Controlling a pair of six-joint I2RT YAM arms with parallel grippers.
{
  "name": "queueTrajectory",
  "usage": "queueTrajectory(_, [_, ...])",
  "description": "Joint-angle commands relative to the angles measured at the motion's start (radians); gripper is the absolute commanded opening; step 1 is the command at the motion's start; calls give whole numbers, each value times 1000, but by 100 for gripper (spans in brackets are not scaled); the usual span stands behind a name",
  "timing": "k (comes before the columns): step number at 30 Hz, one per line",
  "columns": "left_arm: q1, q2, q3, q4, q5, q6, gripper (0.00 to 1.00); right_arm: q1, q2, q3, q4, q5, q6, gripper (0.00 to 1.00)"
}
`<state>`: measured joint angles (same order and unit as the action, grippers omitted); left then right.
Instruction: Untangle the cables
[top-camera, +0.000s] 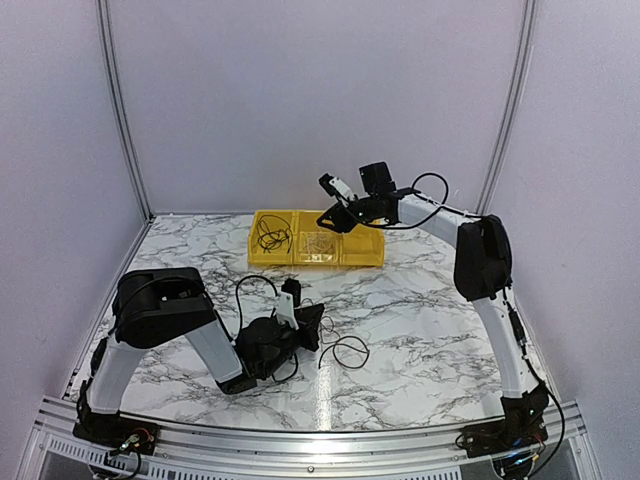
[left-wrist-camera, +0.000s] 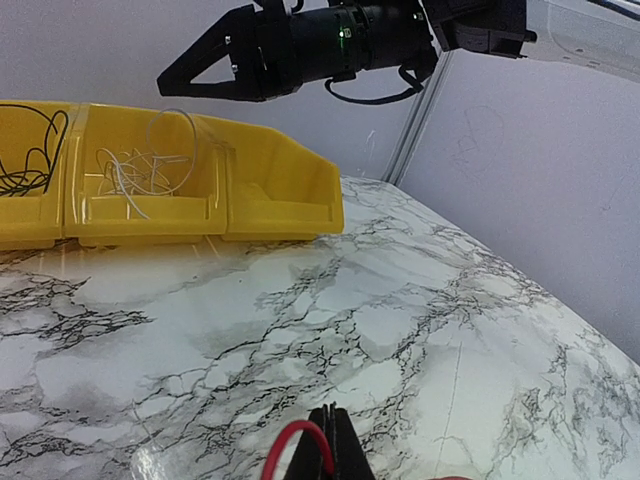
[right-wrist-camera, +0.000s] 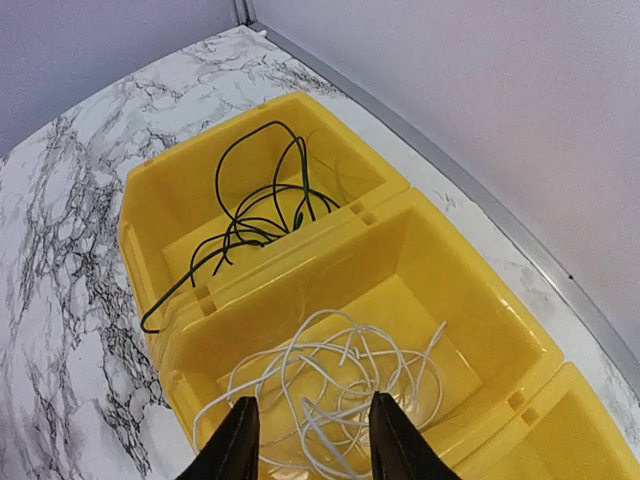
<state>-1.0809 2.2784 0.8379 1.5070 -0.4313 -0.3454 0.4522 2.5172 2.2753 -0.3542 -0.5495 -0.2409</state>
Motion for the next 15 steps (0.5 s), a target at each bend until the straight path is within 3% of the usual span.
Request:
queueTrajectory(1, [-4, -31, 3, 41, -8, 21, 0, 2, -117, 6, -71, -7, -37, 41])
queueTrajectory(9, [-4, -55, -26, 118, 62, 24, 0, 7, -612, -573, 17, -124, -99, 49])
queueTrajectory(15, [-5, -107, -32, 118, 81, 47, 0, 36, -779, -861, -70, -233, -183, 52])
